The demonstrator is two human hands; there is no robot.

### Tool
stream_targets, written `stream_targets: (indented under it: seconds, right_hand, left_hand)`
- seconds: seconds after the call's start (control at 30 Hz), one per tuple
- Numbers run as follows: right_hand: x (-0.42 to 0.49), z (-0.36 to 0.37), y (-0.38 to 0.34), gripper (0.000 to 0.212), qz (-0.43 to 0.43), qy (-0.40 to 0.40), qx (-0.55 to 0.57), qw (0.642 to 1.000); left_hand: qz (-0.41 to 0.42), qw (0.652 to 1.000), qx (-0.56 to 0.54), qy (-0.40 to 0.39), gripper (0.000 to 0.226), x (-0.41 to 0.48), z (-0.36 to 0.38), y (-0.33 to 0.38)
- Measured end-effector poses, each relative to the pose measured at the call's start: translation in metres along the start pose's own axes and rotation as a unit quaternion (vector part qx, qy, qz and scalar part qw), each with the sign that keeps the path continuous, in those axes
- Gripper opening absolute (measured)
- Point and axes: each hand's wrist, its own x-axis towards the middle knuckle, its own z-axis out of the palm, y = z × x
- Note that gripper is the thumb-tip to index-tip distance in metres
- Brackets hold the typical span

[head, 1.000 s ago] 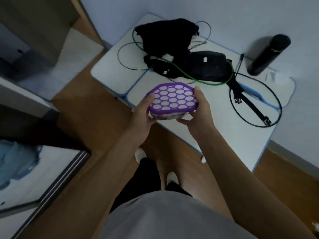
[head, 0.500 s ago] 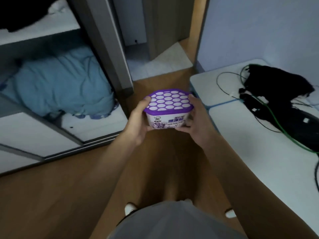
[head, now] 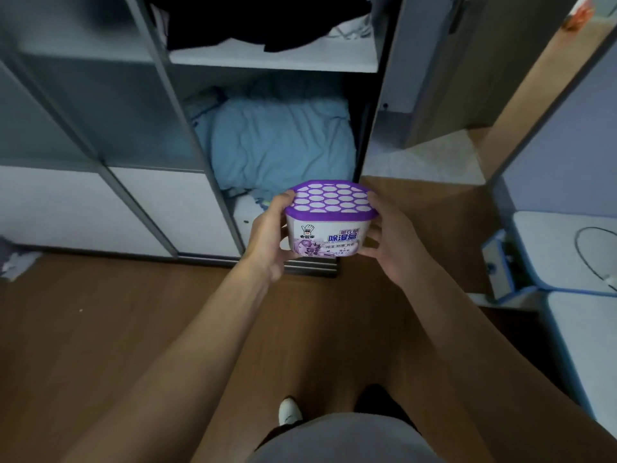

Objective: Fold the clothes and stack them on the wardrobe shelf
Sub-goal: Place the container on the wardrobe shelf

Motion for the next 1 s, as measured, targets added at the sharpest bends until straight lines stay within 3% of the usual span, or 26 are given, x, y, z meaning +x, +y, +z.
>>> stream_targets:
  seconds: [0.2,0.43,0.53,0.73,1.0]
  right_hand:
    - [0.038,0.052,-0.012,0.033,-0.085,-0.003,-0.083,0.993]
    - [0.120,0.077,-0.050,0.026,-0.173,-0.075,-0.187,0.964]
    - [0.161,0.087,-0.081,0.033,-0.197,-0.102,-0.208,0.953]
    - [0.227,0.103,-0.153,0.063,-0.275,-0.128,-0.292,0.907]
    - [0.294,0.128,-0.247,0.072,-0.361,-0.045,-0.401,0.841]
  left_hand:
    - [0.001,0.999,-0.025,0.042,0.032,0.035,-0.035,0.026]
    - [0.001,0.997,-0.032,0.065,0.035,0.107,-0.036,0.069]
    - [0.010,0.998,-0.015,0.068,0.041,0.149,-0.025,0.100]
    - [0.062,0.997,0.015,0.052,0.031,0.225,0.004,0.169]
    - [0.093,0.995,0.025,0.021,0.031,0.307,0.037,0.253]
